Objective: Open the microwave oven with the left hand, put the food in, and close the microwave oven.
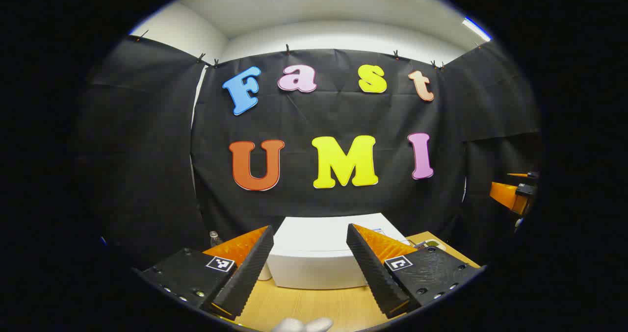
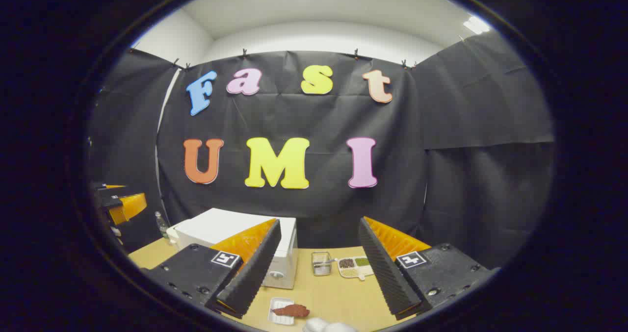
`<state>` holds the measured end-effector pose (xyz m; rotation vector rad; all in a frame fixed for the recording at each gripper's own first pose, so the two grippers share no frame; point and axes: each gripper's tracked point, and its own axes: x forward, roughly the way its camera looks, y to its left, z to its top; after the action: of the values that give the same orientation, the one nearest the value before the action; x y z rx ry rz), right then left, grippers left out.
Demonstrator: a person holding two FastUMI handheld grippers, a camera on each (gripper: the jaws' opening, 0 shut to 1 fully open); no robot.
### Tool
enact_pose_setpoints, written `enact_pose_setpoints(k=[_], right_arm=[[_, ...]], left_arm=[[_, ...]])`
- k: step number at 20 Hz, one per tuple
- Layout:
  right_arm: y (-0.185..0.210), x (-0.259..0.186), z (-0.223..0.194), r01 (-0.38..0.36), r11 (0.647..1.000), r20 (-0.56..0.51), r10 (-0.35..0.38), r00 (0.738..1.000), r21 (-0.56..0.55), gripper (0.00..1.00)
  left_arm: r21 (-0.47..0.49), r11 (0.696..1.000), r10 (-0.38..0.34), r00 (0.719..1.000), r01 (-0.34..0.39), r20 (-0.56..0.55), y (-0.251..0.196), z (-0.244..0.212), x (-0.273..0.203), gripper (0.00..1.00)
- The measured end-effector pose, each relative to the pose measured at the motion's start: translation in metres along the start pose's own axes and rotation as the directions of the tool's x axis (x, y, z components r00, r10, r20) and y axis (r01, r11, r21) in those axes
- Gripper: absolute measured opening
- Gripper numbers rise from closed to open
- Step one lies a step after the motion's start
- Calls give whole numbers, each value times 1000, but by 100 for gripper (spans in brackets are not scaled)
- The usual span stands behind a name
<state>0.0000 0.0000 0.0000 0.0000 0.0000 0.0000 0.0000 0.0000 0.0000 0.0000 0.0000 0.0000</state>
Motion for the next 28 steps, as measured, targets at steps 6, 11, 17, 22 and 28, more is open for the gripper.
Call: enact_pose_setpoints(k=[6,11,17,22,28], right_arm=[[-7,3,-3,6,1000,-12,-6,1000,-12,100],[-7,5,-3,2,1000,-10,-2,1000,-14,100],[-8,3,0,-2,1000,3,2,1000,-8,100],[-25,-2,8,16,999,2,-15,1000,-38,100],[-49,-7,21,40,996,3,-40,999,-82,95]], left_arm=[[7,1000,7,1000,-7,-10,-4,-5,4,95],[16,1000,7,1000,-7,-6,-6,-3,5,95],[31,1000,2,1000,-2,-4,-15,-15,8,95],[16,999,-43,999,44,-18,-54,-63,20,95],[-46,995,-99,987,94,-125,-119,-157,48,95]])
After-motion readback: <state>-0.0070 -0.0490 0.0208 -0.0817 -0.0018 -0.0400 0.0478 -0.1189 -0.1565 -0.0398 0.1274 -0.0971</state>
